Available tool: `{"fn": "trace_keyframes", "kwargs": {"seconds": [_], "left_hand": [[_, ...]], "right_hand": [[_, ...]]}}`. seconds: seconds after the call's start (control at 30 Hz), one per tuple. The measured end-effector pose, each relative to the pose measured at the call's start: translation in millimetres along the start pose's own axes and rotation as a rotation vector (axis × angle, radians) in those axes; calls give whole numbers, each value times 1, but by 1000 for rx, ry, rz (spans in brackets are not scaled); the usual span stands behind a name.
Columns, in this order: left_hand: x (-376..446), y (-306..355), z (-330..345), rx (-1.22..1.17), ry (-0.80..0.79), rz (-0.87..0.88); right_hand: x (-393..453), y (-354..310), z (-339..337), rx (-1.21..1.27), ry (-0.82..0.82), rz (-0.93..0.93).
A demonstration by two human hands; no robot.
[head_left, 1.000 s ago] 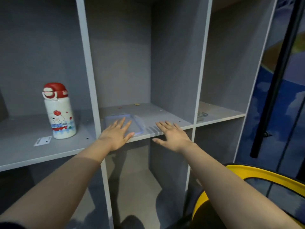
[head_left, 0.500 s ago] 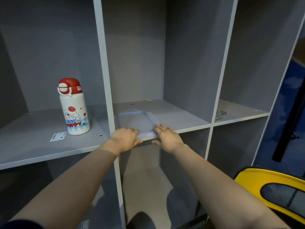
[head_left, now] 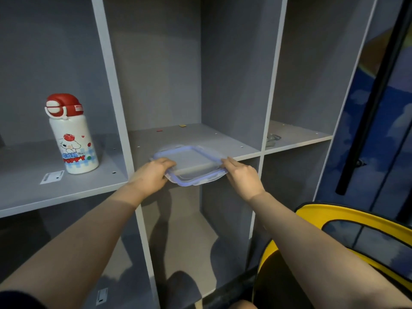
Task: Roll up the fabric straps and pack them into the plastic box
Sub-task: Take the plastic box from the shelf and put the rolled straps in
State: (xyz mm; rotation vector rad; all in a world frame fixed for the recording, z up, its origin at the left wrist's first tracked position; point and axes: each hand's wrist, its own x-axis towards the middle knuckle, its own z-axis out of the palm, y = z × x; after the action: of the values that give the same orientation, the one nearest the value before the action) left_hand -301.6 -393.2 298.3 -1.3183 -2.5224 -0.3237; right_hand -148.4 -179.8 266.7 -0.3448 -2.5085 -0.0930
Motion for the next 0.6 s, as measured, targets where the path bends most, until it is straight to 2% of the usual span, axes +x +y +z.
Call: {"fn": "trace_keyframes", "kwargs": {"seconds": [0.17,0.37,0.5,0.6], "left_hand": [[8,34,3,-40,61,49],[16,95,6,-86,153,206],[19,157,5,-181,290,304],[16,207,6,-230,295,383]], "right_hand": [[-32,26,-24,36,159,3],[-82,67,-59,21,275,85],[-121,102,-84,-32,362,203],[-159,131,-98,-34,350,350]]}}
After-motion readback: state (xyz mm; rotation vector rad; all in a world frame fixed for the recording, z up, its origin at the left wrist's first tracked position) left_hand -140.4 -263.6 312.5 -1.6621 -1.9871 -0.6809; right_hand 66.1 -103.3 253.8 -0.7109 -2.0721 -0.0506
